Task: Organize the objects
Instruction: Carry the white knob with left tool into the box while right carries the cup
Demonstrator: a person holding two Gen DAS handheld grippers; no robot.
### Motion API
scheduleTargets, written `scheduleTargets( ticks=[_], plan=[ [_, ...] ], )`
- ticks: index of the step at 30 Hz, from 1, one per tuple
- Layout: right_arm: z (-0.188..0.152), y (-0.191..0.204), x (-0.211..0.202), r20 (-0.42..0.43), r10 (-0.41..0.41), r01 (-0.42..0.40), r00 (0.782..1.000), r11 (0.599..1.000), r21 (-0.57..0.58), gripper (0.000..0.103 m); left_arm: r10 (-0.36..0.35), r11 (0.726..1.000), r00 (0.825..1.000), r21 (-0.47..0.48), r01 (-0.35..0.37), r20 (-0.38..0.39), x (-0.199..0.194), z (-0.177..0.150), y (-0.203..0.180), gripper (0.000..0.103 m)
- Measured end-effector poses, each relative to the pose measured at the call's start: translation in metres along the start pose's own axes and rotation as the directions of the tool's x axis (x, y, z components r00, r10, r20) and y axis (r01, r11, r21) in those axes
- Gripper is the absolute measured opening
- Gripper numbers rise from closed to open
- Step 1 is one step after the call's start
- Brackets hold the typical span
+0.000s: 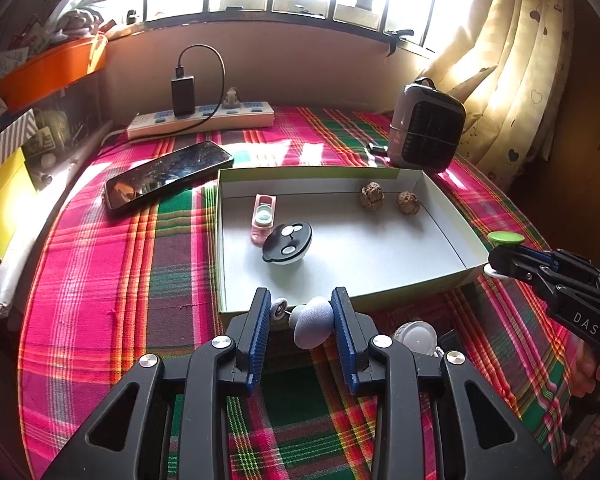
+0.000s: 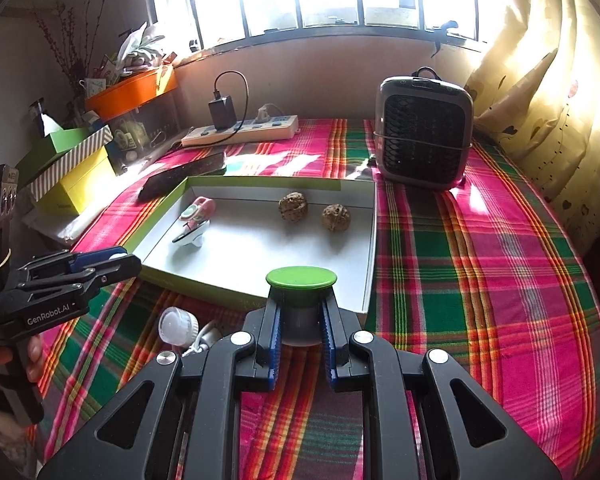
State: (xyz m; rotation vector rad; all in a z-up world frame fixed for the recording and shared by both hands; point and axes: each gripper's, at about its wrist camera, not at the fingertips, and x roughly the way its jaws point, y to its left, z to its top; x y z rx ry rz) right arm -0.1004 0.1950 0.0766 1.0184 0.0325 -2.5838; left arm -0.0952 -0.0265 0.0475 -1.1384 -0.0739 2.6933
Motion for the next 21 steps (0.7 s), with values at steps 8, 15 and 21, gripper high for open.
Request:
scheduleTargets(
  ticks=[8, 15, 21],
  plan=[
    [0.03, 0.002, 0.023, -0.001, 0.062, -0.062, 0.998, 0.998, -0.003, 0.018, 0.004, 1.0, 1.0, 0.009, -0.004, -0.008, 0.013, 0.011, -0.002, 0.029],
    [0.054, 0.011, 0.052, -0.026, 0.101, -0.102, 0.995, 0.994, -0.035, 0.018, 0.009, 1.0, 1.0, 0.009, -0.009, -0.024, 0.026, 0.017, -0.002, 0.029],
    [0.066, 0.023, 0.081, -0.074, 0.118, -0.122, 0.99, 0.991, -0.06, 0.018, 0.014, 1.0, 0.999, 0.002, -0.014, -0.039, 0.036, 0.019, 0.0, 0.029]
  ],
)
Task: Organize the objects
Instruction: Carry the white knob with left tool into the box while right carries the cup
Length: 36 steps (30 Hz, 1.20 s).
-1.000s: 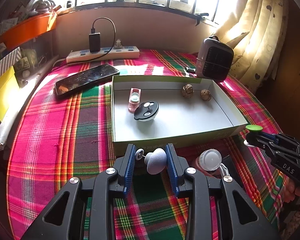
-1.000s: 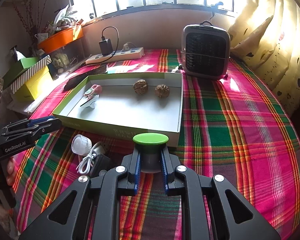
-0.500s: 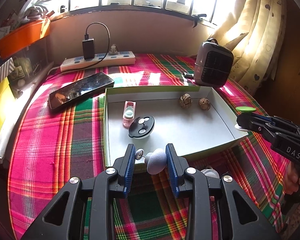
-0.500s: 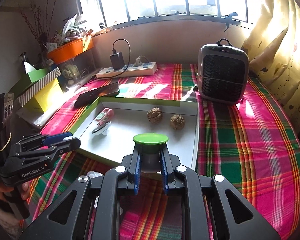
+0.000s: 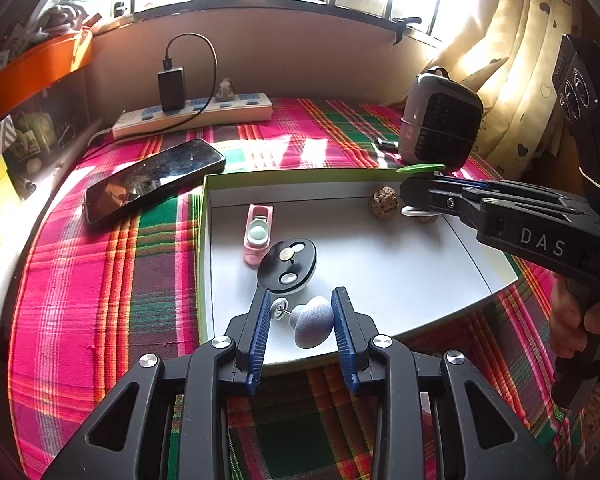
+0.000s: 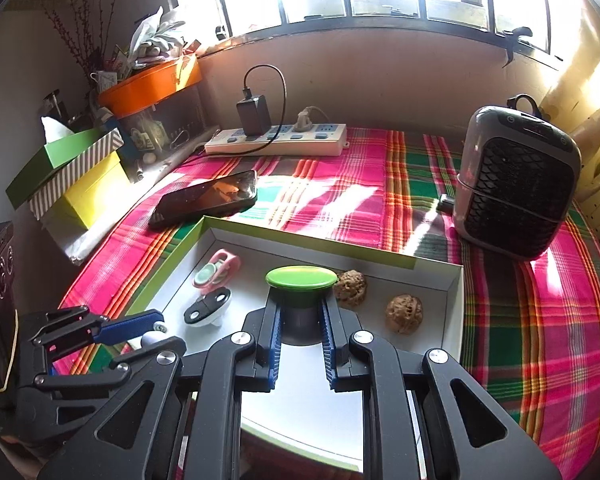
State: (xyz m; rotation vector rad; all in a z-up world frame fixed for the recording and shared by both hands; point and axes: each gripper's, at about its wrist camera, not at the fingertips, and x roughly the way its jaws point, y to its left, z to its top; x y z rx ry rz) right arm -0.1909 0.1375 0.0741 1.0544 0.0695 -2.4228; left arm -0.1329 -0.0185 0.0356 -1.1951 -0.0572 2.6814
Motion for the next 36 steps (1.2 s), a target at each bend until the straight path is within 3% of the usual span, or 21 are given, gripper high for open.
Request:
scheduleTargets(
  ticks=[18, 36],
  plan=[
    [0.022, 0.015, 0.06, -0.13, 0.017, -0.023, 0.991, 0.999, -0.045, 0.018, -0.002, 1.0, 1.0, -0.017, 0.002, -0.019, 0.014, 0.002, 0.006, 0.029],
    [0.022, 0.019, 0.074, -0.171, 0.016, -0.026, 0.985, 0.998, -0.055, 0.018, 0.006, 1.0, 1.0, -0.016, -0.006, -0.019, 0.018, 0.002, 0.008, 0.029]
  ],
)
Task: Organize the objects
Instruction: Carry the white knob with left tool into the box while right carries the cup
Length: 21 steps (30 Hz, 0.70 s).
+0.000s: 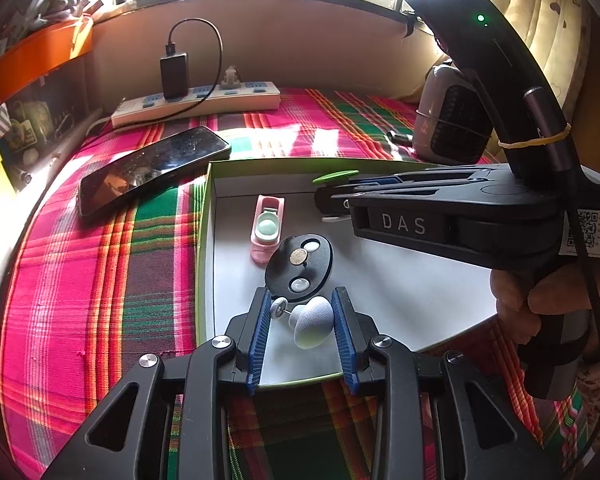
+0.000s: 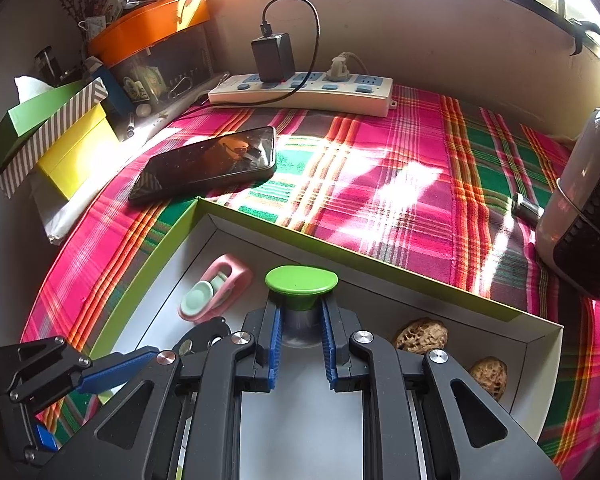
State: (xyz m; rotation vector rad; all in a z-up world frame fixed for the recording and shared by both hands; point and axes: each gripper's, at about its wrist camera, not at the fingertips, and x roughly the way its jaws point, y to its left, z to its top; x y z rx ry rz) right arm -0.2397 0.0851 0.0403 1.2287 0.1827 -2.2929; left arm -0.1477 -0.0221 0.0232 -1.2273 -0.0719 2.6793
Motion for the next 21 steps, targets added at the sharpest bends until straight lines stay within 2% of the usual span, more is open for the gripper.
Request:
scheduleTargets(
  ticks=[17, 21],
  plan=[
    [-0.0032, 0.0016, 0.0017, -0.011, 0.002, -0.002, 1.0, 1.0, 0.012, 0.018, -0.008, 1.0, 1.0, -0.008, 0.008, 0.0, -0.0014, -0.0008, 0.0005, 0.029],
    [-0.0041, 0.0016, 0.0015, -0.008, -0.003, 0.003, 1.0, 1.0, 0.013, 0.022, -0.006, 1.0, 1.0, -0.008, 0.006, -0.001, -0.0014, -0.0014, 0.0008, 0.029]
  ],
)
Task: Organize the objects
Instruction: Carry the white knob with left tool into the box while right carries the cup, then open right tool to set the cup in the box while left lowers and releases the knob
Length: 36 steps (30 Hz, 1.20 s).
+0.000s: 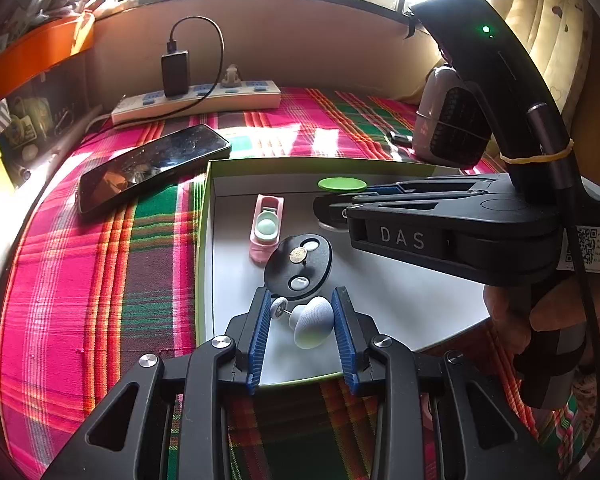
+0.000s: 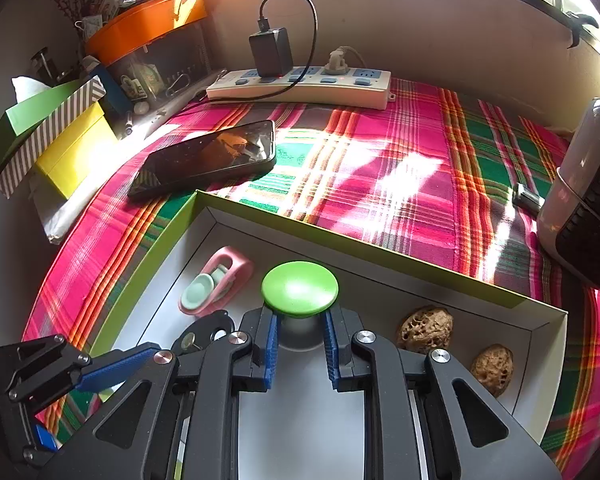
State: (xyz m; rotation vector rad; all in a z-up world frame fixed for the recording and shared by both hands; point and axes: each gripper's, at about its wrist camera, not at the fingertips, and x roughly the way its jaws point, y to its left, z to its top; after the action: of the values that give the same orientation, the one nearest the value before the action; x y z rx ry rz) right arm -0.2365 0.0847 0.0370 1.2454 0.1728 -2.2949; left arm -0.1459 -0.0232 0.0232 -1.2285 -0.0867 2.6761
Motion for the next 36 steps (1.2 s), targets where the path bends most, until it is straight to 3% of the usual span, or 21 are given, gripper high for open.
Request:
scheduleTargets(
  ticks=[5, 10, 14, 31, 36],
  plan=[
    [-0.002, 0.001, 0.0, -0.002, -0.005, 0.005, 1.0, 1.0, -0.006, 0.03, 0.0, 1.0, 1.0, -0.001, 0.0, -0.001, 0.0, -0.001, 0.0, 0.03],
    [-0.004, 0.002, -0.001, -0.004, -0.007, 0.007, 1.0, 1.0, -0.007, 0.031, 0.0, 1.0, 1.0, -0.001, 0.0, 0.0, 0.0, -0.002, -0.001, 0.03],
    [-0.005, 0.002, -0.002, 0.0, -0.002, 0.002, 1.0, 1.0, -0.001, 0.043, 0.002, 1.0, 1.0, 0.0, -0.002, -0.001, 0.0, -0.002, -0.001, 0.03],
    [-0.005, 0.005, -0.009, 0.023, -0.018, 0.018, 1.0, 1.0, -0.002, 0.043, 0.003, 1.0, 1.0, 0.0, -0.003, 0.0, -0.002, -0.002, -0.002, 0.03],
    [-0.006, 0.005, -0.012, 0.027, -0.015, 0.015, 1.0, 1.0, 0.001, 0.044, 0.007, 1.0, 1.0, 0.008, -0.007, 0.004, -0.006, -0.003, -0.003, 0.034]
  ],
)
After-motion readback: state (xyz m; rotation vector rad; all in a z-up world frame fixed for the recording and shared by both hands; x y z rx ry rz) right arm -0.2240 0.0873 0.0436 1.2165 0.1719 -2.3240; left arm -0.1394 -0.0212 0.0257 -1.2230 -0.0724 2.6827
